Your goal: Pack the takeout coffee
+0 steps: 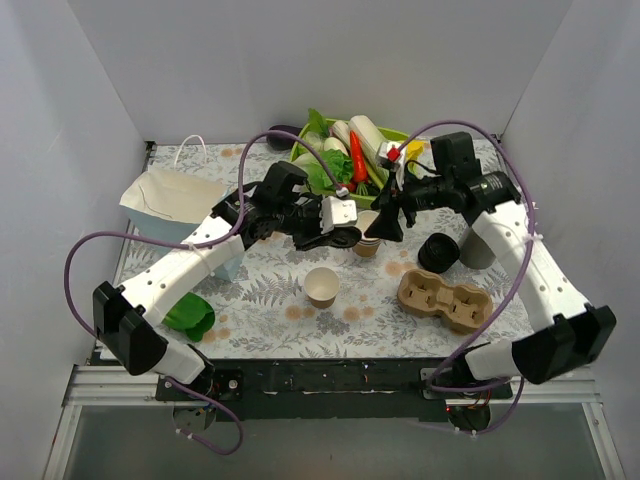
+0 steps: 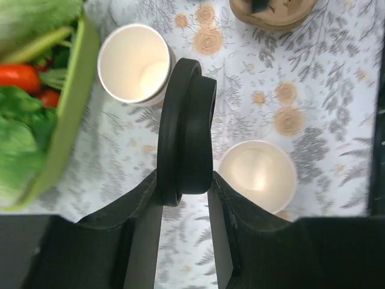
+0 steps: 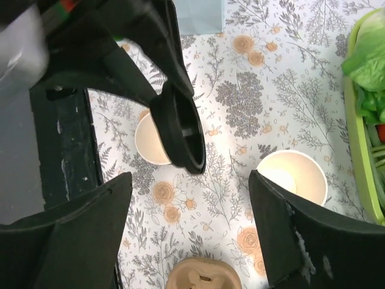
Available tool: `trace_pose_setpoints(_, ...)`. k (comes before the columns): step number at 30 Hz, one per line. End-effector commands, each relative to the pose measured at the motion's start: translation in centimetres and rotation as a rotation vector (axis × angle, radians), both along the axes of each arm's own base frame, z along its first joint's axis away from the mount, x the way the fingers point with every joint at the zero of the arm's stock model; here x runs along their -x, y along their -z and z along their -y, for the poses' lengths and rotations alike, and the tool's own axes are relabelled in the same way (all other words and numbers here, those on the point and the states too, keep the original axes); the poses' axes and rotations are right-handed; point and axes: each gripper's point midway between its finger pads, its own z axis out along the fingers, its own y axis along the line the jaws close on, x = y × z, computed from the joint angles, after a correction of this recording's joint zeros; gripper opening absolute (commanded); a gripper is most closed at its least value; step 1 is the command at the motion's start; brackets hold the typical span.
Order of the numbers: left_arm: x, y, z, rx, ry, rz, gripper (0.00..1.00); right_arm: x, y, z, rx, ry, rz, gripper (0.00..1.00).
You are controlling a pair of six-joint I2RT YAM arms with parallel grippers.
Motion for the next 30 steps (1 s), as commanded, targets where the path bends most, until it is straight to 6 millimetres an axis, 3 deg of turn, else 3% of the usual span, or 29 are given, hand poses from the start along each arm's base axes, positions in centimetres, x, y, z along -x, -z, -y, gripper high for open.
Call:
trace_pose_setpoints(1, 1.1, 1.0, -1.6, 0.107, -0.308, -0.383, 0.19, -1.7, -0.5, -0.8, -0.108, 0.115, 0.104, 0.86)
trace_pose_setpoints(7, 1.8, 3.4, -3.4, 0.142, -0.473, -0.668, 0.18, -0.9, 3.7, -1.1, -0.090, 0.119, -0.056, 0.89)
trace_pose_setpoints(17, 3.1, 6.3, -5.2, 0.243, -0.555, -1.036, 0.21, -0.8, 7.3, -1.0, -0.064, 0.154, -0.056, 0.96)
trace_pose_setpoints(22, 4.0, 7.3, -5.1, 0.251, -0.512, -1.121, 0.22, 0.4, 9.6, -1.9, -0.062, 0.139, -0.174, 0.98)
trace_pose_setpoints(30, 4.6, 8.8, -5.0, 0.233, -0.514, -1.191, 0.27, 1.9, 11.5, -2.9, -0.042, 0.100, -0.223, 0.98)
